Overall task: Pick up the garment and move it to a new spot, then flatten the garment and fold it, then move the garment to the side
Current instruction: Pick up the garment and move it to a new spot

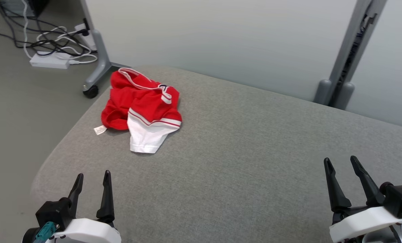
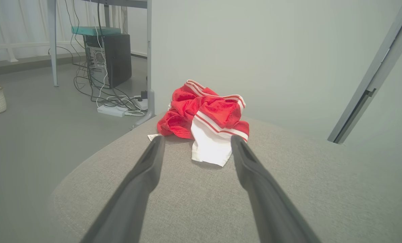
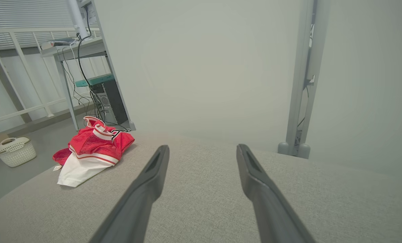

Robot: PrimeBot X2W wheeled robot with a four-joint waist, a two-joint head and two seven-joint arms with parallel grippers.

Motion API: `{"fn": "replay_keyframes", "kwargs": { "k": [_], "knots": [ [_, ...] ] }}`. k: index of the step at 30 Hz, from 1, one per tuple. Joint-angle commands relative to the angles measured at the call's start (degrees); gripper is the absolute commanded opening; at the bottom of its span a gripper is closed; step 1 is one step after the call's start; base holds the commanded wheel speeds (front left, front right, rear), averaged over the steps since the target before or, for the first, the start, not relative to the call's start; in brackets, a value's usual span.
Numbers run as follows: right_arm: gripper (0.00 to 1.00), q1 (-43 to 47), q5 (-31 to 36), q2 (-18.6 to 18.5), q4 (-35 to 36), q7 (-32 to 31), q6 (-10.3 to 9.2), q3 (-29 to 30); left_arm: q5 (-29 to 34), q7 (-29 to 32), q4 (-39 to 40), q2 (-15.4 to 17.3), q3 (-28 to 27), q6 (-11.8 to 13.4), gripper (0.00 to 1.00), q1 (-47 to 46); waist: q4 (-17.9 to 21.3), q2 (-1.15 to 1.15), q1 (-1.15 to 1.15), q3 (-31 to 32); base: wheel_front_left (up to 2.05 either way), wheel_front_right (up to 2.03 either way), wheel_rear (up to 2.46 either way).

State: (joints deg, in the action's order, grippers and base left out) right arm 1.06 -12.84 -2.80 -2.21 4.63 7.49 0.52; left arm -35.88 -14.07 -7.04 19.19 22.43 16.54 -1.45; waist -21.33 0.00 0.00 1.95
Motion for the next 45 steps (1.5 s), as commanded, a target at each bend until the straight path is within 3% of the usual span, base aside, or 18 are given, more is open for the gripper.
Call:
{"fn": "replay_keyframes", "kwargs": {
  "k": [1, 9, 21, 27, 36, 45],
  "knots": [
    [1.00, -0.34, -0.37, -0.23, 0.42, -0.18, 0.01, -0.04, -0.32, 0.15, 0.25, 0.29, -0.19, 0.21, 1.00, 0.44, -4.05, 0.00, 0.00, 0.22, 0.00, 0.00, 0.00],
    [1.00, -0.73, 0.06, -0.23, 0.61, -0.79, 0.01, -0.54, -0.85, 0.58, 0.65, 0.84, -0.16, -0.24, 1.00, 0.55, -5.51, 0.00, 0.00, -0.22, 0.00, 0.00, 0.00],
    [1.00, -1.59, 0.19, -0.23, 0.98, -0.68, 0.01, 0.22, -0.44, 5.20, 0.96, 5.44, -2.51, -0.66, 1.00, -8.62, 2.29, 0.00, 0.00, -1.78, 0.00, 0.00, 0.00],
    [1.00, -2.20, 1.02, -0.22, 2.14, -1.09, 0.01, 1.02, -1.57, 11.48, -3.04, 8.27, -2.66, -3.96, 1.00, -18.86, 6.86, 0.00, 0.00, -4.23, 0.00, 0.00, 0.00],
    [1.00, -5.06, 2.27, -0.23, 4.56, -1.89, 0.01, 1.12, -5.66, 22.63, -15.13, 11.32, -3.56, -9.56, 1.00, -34.51, 12.61, 0.00, 0.00, -10.36, 0.00, 0.00, 0.00],
    [1.00, -8.41, 3.38, -0.22, 6.02, -2.14, 0.01, 0.88, -6.38, 30.08, -23.27, 13.04, -1.33, -13.53, 1.00, -41.89, 16.10, 0.00, 0.00, -17.81, 0.00, 0.00, 0.00]
  ]
}}
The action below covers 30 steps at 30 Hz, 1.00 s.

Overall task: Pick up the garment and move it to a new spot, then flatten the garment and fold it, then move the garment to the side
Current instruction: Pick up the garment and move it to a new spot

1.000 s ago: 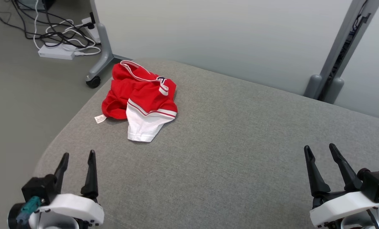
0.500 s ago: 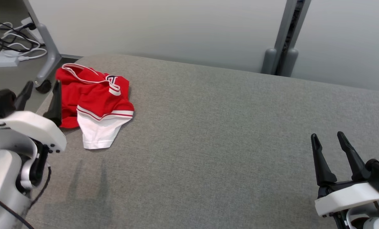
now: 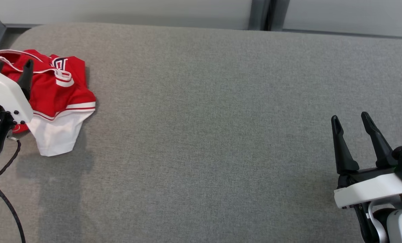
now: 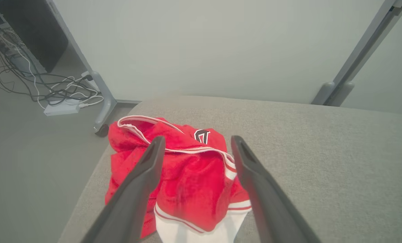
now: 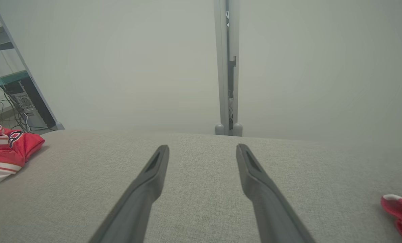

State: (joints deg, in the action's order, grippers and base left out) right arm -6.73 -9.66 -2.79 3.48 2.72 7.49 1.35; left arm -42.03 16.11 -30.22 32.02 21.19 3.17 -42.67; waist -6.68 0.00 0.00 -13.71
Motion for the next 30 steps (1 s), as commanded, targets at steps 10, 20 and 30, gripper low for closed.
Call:
{"fn": "replay_keyframes", "kwargs": {
  "k": [10, 20, 30],
  "knots": [
    [1.00, -3.43, 1.49, -0.24, 1.82, -0.54, 0.01, 0.14, -0.58, -0.88, -5.66, -0.25, 0.34, -1.32, 1.00, -1.91, 2.95, 0.00, 0.00, -8.37, 0.00, 0.00, 0.00],
    [1.00, -4.61, 2.59, -0.24, 2.59, -0.77, 0.01, -0.17, 0.27, -4.33, -11.13, -0.94, 0.52, -1.03, 1.00, -2.89, 3.96, 0.00, 0.00, -11.68, 0.00, 0.00, 0.00],
    [1.00, -4.03, 2.76, -0.24, 0.82, -0.14, 0.01, -0.22, 1.61, -11.35, -15.56, -2.01, 0.75, -1.42, 0.00, -4.60, 3.47, 0.00, 0.00, -9.28, 0.00, 0.00, 0.00]
  ]
}}
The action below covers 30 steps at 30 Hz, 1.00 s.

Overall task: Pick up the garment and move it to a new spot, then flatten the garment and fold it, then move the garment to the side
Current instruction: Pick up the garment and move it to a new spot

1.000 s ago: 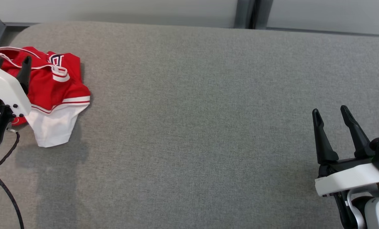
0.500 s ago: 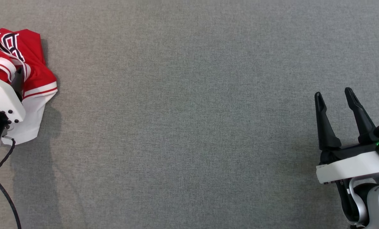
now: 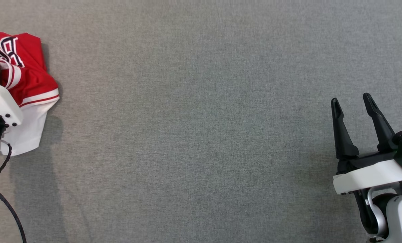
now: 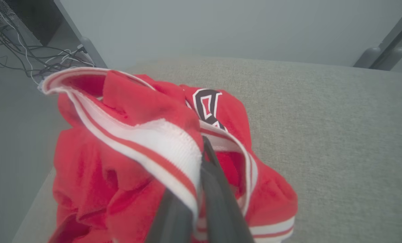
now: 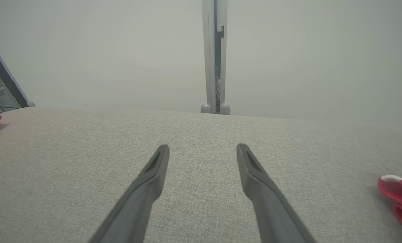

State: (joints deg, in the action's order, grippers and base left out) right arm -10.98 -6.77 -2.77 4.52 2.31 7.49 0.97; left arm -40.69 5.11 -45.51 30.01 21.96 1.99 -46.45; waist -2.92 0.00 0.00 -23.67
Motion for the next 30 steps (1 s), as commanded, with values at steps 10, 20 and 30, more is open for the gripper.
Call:
{"fn": "replay_keyframes", "kwargs": {
  "k": [10, 20, 30],
  "knots": [
    [1.00, 2.18, -1.90, -0.25, -3.05, 1.60, 0.01, -0.49, 1.34, -1.91, 2.29, -1.27, 2.08, -3.06, 0.00, -4.05, -1.26, 0.00, 0.00, 8.28, 0.00, 0.00, 0.00],
    [1.00, 4.57, -3.79, -0.25, -5.07, 2.87, 0.01, -0.18, 3.04, 0.10, 8.56, -1.72, 4.90, -3.47, 0.00, -5.44, 0.11, 0.00, 0.00, 14.78, 0.00, 0.00, 0.00],
    [1.00, 5.75, -4.91, -0.25, -5.94, 3.75, 0.01, -0.14, 3.58, 4.24, 17.26, -5.28, 9.20, -3.93, 0.00, -4.55, 2.23, 0.00, 0.00, 17.17, 0.00, 0.00, 0.00]
  ]
}}
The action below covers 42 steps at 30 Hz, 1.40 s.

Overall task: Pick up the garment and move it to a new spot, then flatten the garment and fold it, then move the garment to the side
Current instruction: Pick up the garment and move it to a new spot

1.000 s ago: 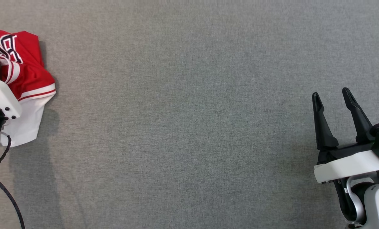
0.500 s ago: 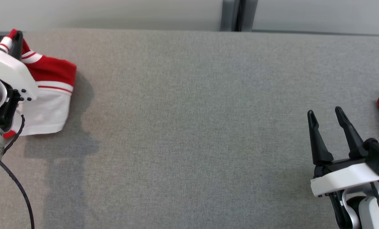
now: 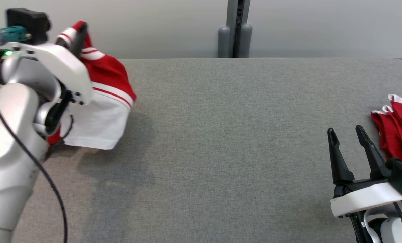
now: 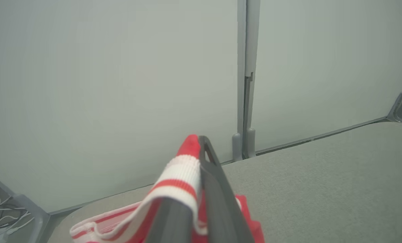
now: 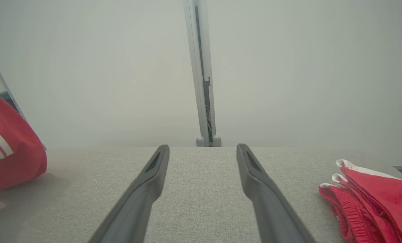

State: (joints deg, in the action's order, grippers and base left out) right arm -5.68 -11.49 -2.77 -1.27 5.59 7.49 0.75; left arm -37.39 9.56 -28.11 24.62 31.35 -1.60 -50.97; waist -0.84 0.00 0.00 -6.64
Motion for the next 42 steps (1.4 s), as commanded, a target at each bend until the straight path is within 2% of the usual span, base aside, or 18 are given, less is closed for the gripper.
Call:
{"fn": "replay_keyframes", "kwargs": {
  "k": [1, 4, 8, 15, 18, 26, 35, 36, 38, 39, 42],
  "knots": [
    [1.00, 0.50, -0.21, -0.25, -0.19, 0.59, 0.01, 0.12, 0.25, 0.27, 0.65, -0.63, 0.41, -0.42, 0.00, 0.24, 0.39, 0.00, 0.00, 0.22, 0.00, 0.00, 0.00],
    [1.00, 0.52, -0.39, -0.25, -0.33, 0.56, 0.01, 0.19, -0.19, 1.05, 2.53, -3.17, 2.20, -0.71, 0.00, 1.19, 1.15, 0.00, 0.00, 0.26, 0.00, 0.00, 0.00],
    [1.00, 0.28, -0.65, -0.26, -0.47, 0.62, 0.01, -0.13, -0.71, 0.85, 2.91, -8.10, 4.75, -0.93, 0.00, 2.19, 2.65, 0.00, 0.00, -0.16, 0.00, 0.00, 0.00],
    [1.00, -1.10, -1.26, -0.26, -0.58, 0.98, 0.01, -1.39, -0.67, -1.45, -1.41, -17.19, 8.79, -1.84, 0.00, 0.86, 7.35, 0.00, 0.00, -2.56, 0.00, 0.00, 0.00],
    [1.00, -1.70, -1.81, -0.25, -0.82, 1.23, 0.01, -2.17, -1.03, -2.23, -3.65, -19.55, 10.57, -2.58, 0.00, 0.05, 9.94, 0.00, 0.00, -3.87, 0.00, 0.00, 0.00],
    [1.00, -3.45, -3.03, -0.24, -2.37, 2.56, 0.01, -4.23, -4.31, -4.29, -8.11, -21.57, 16.33, -3.28, 0.00, -1.29, 16.63, 0.00, 0.00, -7.38, 0.00, 0.00, 0.00],
    [1.00, -5.43, -4.54, -0.23, -4.98, 4.69, 0.01, -6.32, -10.56, -6.85, -13.27, -21.56, 24.59, 0.57, 0.00, -1.70, 21.23, 0.00, 0.00, -10.22, 0.00, 0.00, 0.00],
    [1.00, -5.56, -4.62, -0.25, -5.24, 4.77, 0.01, -6.41, -11.03, -7.09, -13.75, -21.56, 25.60, 0.85, 0.04, -1.69, 21.36, 0.00, 0.00, -10.31, 0.00, 0.00, 0.00],
    [1.00, -5.69, -4.60, -0.24, -5.80, 5.15, 0.01, -6.47, -11.53, -7.76, -14.54, -21.55, 27.74, 1.50, 0.75, -2.01, 21.46, 0.00, 0.00, -10.43, 0.00, 0.00, 0.00],
    [1.00, -5.73, -4.61, -0.25, -6.03, 5.29, 0.01, -6.35, -11.87, -8.04, -14.89, -21.55, 28.65, 1.86, 1.00, -2.15, 21.40, 0.00, 0.00, -10.44, 0.00, 0.00, 0.00],
    [1.00, -5.72, -4.45, -0.25, -6.39, 5.38, 0.01, -5.99, -12.20, -8.40, -15.54, -21.55, 30.79, 2.34, 1.00, -2.41, 20.97, 0.00, 0.00, -10.25, 0.00, 0.00, 0.00]
  ]
}}
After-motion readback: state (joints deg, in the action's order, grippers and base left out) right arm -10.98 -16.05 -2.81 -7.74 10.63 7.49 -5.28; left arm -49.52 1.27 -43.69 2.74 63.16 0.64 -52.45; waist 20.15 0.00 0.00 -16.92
